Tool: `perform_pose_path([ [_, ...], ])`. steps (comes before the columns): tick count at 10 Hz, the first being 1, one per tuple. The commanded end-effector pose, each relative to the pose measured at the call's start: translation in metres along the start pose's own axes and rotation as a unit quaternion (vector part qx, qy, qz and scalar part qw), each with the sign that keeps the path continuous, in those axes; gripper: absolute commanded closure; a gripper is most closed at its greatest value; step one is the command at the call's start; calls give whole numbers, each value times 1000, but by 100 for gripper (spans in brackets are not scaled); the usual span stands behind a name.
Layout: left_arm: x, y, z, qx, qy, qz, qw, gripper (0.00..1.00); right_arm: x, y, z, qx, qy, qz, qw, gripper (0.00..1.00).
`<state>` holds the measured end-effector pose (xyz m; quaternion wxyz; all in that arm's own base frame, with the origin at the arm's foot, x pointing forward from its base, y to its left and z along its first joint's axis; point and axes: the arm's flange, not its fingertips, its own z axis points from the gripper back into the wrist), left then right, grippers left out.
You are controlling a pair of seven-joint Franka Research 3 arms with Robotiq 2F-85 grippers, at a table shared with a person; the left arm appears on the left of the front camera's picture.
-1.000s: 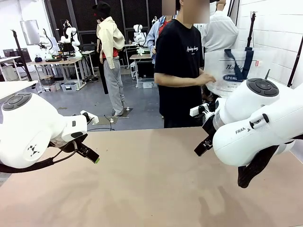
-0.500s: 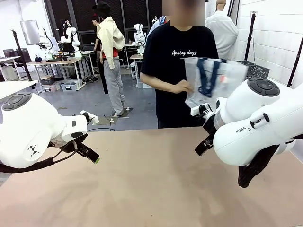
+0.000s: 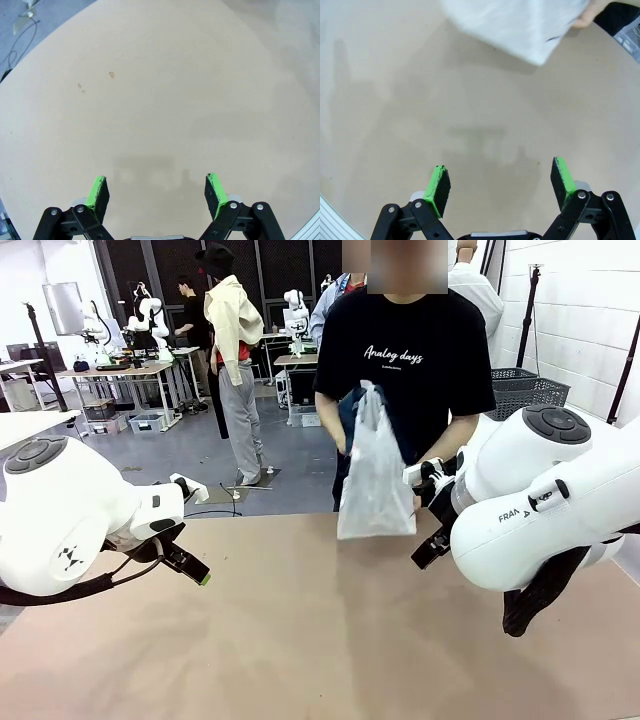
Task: Transfer purchased items from the store into the shopping bag.
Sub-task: Open the Reusable shopping bag in the center of the table.
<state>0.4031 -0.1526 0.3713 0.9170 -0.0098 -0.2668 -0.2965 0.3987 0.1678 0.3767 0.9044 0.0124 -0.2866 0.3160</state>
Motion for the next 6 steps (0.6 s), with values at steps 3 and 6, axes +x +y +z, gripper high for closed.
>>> perform_pose_path([
  [3,0,1,0,0,0,2,1000,0,0,1,0,0,0,0,1000,0],
  [6,0,1,0,0,0,2,1000,0,0,1,0,0,0,0,1000,0],
])
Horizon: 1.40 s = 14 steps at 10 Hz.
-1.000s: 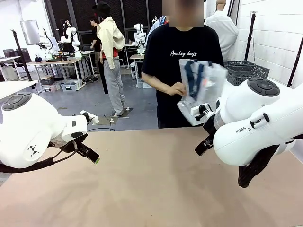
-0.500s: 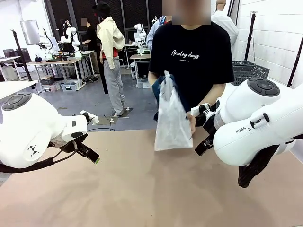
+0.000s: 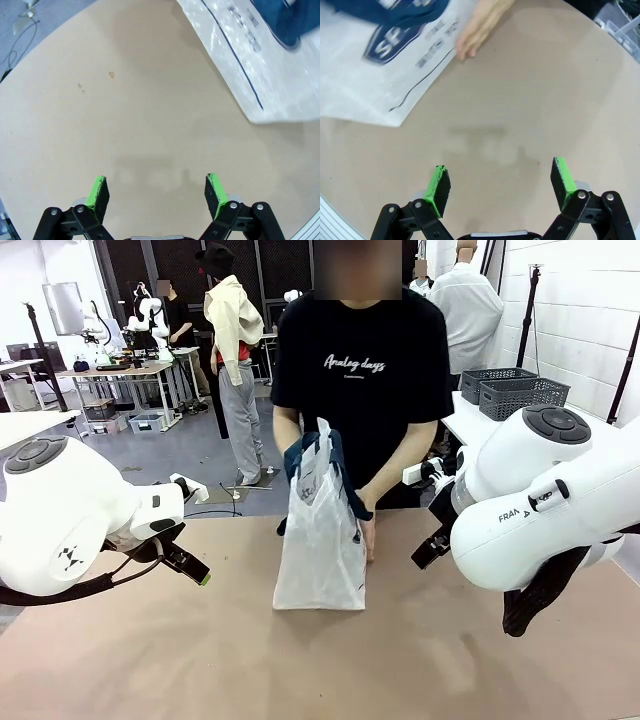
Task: Transfer purchased items from the store into the shopping bag.
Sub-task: Open the Reusable shopping bag in the center of the table.
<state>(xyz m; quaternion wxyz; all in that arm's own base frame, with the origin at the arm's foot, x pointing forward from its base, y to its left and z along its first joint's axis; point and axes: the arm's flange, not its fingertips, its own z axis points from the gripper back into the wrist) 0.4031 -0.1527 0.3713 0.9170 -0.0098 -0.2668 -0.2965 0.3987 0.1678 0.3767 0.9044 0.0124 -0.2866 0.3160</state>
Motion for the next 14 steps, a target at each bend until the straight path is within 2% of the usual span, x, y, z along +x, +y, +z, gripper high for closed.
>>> perform_pose_path([
  [1,0,1,0,0,0,2,1000,0,0,1,0,0,0,0,1000,0],
  [3,1,-5,3,-14,13,-13,1000,0,1,3,1,21,13,4,1000,0],
  [5,4,-11,20,-96,41,-17,994,0,1,6,7,57,18,18,998,0],
  [6,5,-11,25,-105,47,-4,993,0,1,5,9,61,18,15,998,0],
  [9,7,-12,32,-112,35,3,993,0,3,5,16,64,21,3,998,0],
  [12,27,-17,55,-90,-5,-69,994,0,21,1,53,48,-4,31,998,0],
  [14,54,-17,77,-79,-17,-84,993,0,44,2,81,38,-3,38,999,0],
])
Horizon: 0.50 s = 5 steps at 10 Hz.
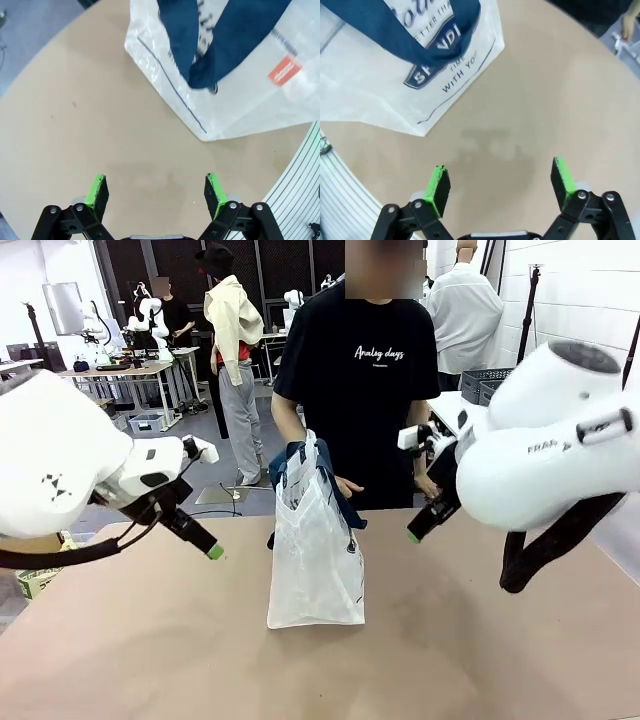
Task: Transfer purchased items from the store into the shopping bag.
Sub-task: Open the Reusable shopping bag in the center of the table.
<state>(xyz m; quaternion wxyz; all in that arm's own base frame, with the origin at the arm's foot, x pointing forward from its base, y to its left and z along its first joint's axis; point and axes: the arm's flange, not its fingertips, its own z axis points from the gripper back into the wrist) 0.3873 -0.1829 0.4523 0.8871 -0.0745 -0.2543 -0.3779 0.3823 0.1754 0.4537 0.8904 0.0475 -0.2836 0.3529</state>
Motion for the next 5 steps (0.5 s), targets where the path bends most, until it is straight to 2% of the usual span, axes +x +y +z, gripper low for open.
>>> perform_pose_path([
  [1,18,5,14,14,-14,-43,999,0,17,0,17,-36,1,22,999,0],
  [2,24,5,19,42,-20,-44,998,0,21,2,20,-65,-7,30,997,0],
  [3,14,0,10,8,-11,-16,1000,0,12,-1,14,-11,-5,12,1000,0],
  [5,14,0,10,8,-11,-16,1000,0,12,-1,14,-11,-5,12,1000,0],
])
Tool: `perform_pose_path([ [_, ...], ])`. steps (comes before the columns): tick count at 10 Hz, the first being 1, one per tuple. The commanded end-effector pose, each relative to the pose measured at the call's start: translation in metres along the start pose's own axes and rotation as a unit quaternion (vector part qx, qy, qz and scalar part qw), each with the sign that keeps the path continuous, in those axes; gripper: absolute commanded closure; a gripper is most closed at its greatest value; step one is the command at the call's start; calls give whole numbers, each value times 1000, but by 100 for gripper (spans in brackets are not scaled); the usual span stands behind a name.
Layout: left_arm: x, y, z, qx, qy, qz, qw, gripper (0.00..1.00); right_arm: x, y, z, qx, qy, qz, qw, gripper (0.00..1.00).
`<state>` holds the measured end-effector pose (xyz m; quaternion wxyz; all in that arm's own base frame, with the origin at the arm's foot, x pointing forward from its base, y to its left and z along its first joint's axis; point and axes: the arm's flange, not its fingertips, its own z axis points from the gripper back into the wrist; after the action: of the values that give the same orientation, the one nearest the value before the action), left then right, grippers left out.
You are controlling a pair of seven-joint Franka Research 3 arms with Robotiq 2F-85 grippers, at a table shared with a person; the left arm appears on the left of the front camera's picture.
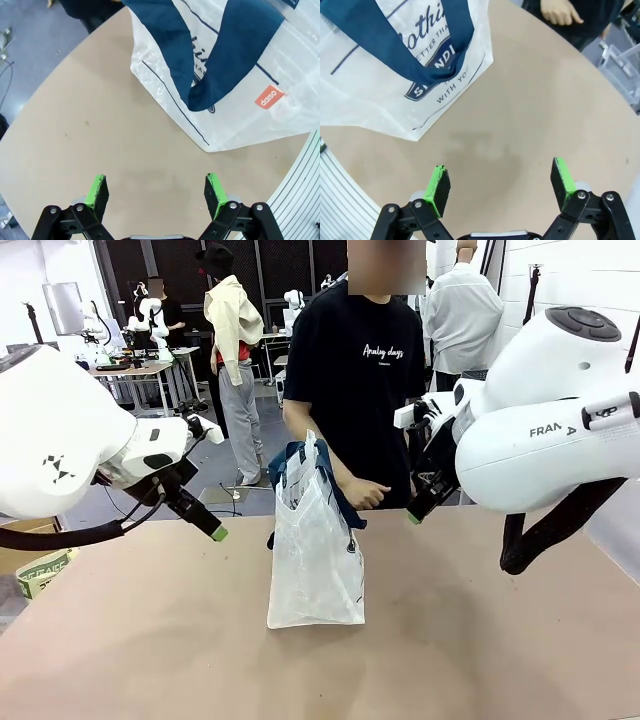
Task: Transfer purchased items from the store into the shopping bag.
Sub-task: Open the Reusable shopping bag in the center of the table.
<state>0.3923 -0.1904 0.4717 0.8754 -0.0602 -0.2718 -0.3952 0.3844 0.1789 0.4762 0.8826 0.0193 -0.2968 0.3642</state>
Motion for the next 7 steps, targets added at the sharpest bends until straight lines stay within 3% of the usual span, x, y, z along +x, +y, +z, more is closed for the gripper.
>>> perform_pose_path([
  [1,-4,0,-2,-6,0,8,1000,0,-4,0,-3,15,-2,-9,1000,0],
  [4,-4,0,-2,-6,0,8,1000,0,-2,0,-2,3,2,-2,1000,0],
  [5,-3,-1,-2,-3,3,4,1000,0,-9,1,-3,61,-4,-16,998,0],
  [7,25,-8,9,-34,62,14,997,0,19,-8,4,105,-9,-37,994,0],
])
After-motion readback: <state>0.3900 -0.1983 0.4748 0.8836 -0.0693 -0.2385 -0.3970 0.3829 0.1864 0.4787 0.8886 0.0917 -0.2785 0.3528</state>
